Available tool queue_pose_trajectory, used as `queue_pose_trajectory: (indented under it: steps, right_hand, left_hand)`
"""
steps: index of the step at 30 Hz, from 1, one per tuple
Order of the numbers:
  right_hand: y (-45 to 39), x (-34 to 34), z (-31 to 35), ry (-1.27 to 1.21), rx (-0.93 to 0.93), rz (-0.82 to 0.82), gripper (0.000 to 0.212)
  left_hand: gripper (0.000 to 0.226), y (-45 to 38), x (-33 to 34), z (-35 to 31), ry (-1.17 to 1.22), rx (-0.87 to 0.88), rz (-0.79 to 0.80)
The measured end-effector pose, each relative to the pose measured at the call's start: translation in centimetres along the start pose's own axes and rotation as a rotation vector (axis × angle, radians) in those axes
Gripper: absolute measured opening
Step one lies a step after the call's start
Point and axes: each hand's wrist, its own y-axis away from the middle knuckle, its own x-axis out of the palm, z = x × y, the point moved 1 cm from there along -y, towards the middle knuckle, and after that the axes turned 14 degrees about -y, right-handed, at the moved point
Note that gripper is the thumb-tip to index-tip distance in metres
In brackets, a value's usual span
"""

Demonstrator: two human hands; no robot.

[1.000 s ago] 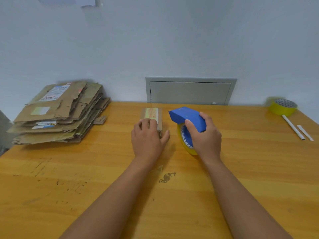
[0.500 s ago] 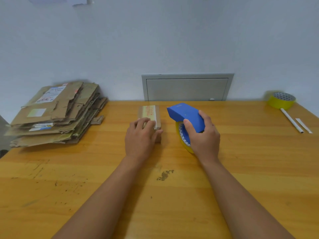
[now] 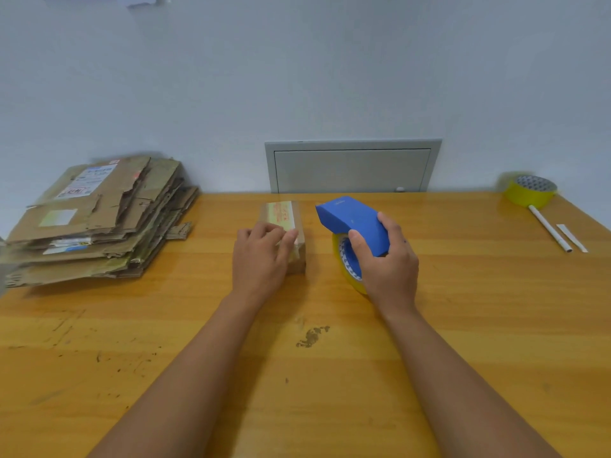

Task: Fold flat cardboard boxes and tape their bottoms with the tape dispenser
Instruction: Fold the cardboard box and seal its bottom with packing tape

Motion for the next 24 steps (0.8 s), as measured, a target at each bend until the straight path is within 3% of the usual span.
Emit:
queue_pose_trajectory:
  steps: [4, 10, 17, 24]
  right_hand:
    - [0.0, -0.1, 0.0, -0.013, 0.009, -0.004, 0.061]
    - [0.0, -0.1, 0.2, -0.008, -0.006, -0.002, 0.069]
    - [0.0, -0.1, 0.1, -0.007, -0.006, -0.001, 0.062]
    - [0.1, -0.1, 0.1, 0.005, -0.013, -0.014, 0.06]
  left_hand:
    - [0.026, -0.4, 0.6, 0.5, -0.005, 0.05, -0.041]
    - [0.04, 0.3, 1.2, 1.2, -0.068, 0.115, -0.051]
    - [0.043, 0.1, 1.2, 0.5, -0.093, 0.14, -0.087]
    - [0.022, 0.0, 1.5, 0.0, 0.03, 0.13, -0.062]
